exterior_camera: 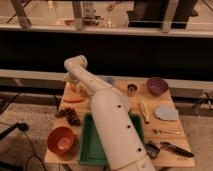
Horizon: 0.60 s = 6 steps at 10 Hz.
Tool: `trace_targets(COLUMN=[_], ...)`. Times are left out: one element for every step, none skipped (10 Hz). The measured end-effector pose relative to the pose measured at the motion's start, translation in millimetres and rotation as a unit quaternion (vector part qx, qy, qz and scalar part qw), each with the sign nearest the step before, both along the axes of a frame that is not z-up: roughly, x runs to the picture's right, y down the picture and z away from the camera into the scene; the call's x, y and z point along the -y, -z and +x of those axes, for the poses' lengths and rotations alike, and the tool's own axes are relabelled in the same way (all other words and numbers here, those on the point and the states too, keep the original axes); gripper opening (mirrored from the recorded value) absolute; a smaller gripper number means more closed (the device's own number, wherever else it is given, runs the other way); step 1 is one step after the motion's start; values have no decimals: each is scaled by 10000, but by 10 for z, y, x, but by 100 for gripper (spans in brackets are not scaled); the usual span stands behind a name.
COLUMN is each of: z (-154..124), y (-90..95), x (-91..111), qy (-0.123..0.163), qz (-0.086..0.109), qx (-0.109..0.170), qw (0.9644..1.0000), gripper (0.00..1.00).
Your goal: Place apple in red bowl
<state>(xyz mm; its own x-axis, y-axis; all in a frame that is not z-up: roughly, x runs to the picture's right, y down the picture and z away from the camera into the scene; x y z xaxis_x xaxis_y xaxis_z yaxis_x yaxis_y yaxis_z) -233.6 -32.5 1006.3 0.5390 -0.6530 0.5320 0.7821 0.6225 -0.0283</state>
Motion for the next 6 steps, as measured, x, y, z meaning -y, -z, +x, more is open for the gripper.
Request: trace_targets(z=[22,56,82,113,137,163], y=[-35,-67,-85,-114,-133,-151], x=[23,30,48,57,63,68], qy=[3,12,19,24,27,28], qz=[17,24,40,46,50,56], qx=[-29,-66,-94,-129,-146,-170], qw=[10000,10000,9999,9999,9999,9998], gripper=[80,80,80,80,80,75])
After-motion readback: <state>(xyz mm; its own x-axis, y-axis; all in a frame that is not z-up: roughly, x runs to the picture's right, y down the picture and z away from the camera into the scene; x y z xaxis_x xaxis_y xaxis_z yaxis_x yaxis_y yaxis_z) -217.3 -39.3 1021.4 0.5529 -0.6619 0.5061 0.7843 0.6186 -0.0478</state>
